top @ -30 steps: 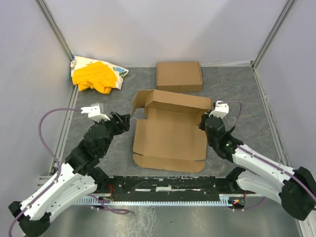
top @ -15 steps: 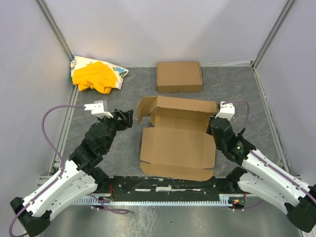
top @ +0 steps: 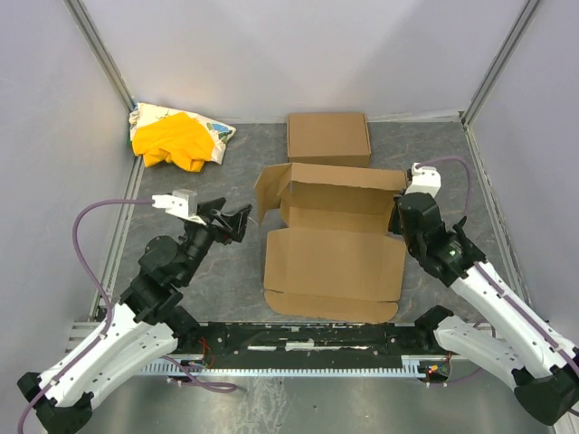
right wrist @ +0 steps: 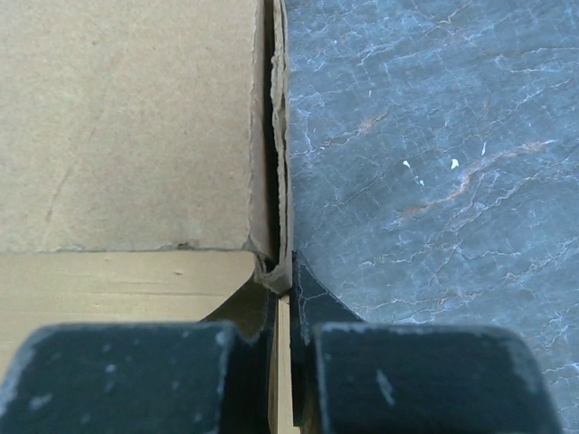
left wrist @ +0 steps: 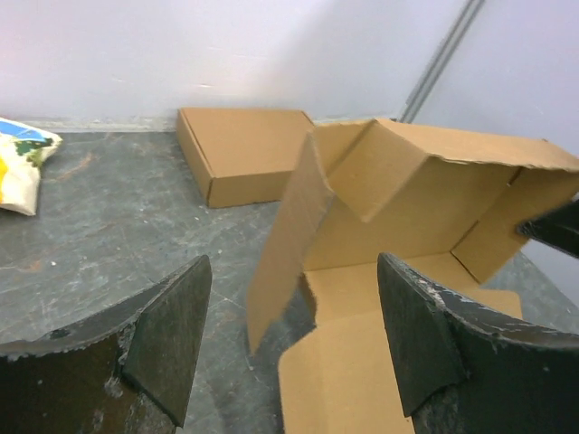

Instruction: Fold the paper box

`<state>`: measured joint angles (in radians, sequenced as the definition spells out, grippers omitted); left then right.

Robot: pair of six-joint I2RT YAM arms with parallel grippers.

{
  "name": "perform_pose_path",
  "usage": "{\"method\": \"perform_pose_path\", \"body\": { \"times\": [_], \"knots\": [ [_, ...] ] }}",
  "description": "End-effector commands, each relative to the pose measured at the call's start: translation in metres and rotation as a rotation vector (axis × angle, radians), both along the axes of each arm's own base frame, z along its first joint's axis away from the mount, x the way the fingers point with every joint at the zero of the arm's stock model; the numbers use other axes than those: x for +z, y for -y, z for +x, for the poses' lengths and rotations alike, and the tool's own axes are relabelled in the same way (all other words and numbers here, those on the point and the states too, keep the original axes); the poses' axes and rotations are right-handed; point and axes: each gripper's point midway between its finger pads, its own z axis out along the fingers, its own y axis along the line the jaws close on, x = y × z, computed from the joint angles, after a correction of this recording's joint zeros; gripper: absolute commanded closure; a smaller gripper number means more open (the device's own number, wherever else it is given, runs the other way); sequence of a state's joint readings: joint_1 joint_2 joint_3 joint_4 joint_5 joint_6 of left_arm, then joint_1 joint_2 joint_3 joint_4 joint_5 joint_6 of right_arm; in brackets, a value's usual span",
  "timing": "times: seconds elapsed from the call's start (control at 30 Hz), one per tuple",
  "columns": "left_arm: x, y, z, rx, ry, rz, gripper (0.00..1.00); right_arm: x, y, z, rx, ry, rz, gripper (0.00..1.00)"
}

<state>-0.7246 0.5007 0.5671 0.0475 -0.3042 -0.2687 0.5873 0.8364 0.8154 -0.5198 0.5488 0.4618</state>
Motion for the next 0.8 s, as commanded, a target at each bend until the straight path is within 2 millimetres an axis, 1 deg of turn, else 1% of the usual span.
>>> {"method": "perform_pose_path", "body": {
  "times": [0.0,0.07,0.13,0.27,0.4,0.43,0.47,0.53,0.57,0.6,0.67,0.77],
  "knots": [
    [0.005,0.018,-0.006,-0.107,0.016,0.038,0.19,0.023,-0.012,0.007,0.051,0.013,0.048,0.98],
    [-0.001,0.024,-0.005,-0.128,-0.002,0.031,0.20,0.026,-0.017,0.008,0.068,0.011,0.073,0.98],
    [-0.011,0.029,-0.001,-0.130,-0.031,0.031,0.20,0.026,-0.021,0.008,0.082,0.006,0.089,0.98],
    [-0.030,0.033,0.015,-0.085,-0.101,0.066,0.21,0.026,-0.029,0.009,0.103,0.003,0.114,0.98],
    [-0.041,0.034,0.029,-0.034,-0.141,0.087,0.26,0.022,-0.031,0.011,0.109,-0.007,0.119,0.99],
    [-0.043,0.033,0.031,-0.020,-0.151,0.085,0.30,0.021,-0.031,0.011,0.109,-0.011,0.116,0.98],
    [-0.045,0.032,0.033,-0.006,-0.161,0.086,0.37,0.020,-0.031,0.012,0.107,-0.014,0.113,0.98],
    [-0.046,0.031,0.035,0.009,-0.174,0.089,0.52,0.017,-0.030,0.013,0.100,-0.020,0.104,0.98],
    [-0.046,0.030,0.035,0.015,-0.176,0.089,0.58,0.016,-0.029,0.013,0.095,-0.021,0.097,0.98],
    [-0.046,0.028,0.035,0.021,-0.181,0.086,0.61,0.014,-0.028,0.014,0.086,-0.024,0.088,0.98],
    [-0.047,0.025,0.034,0.032,-0.181,0.079,0.65,0.010,-0.026,0.018,0.070,-0.028,0.069,0.99],
    [-0.047,0.023,0.032,0.036,-0.169,0.059,0.65,0.000,-0.025,0.026,0.046,-0.037,0.050,0.98]
  ]
}}
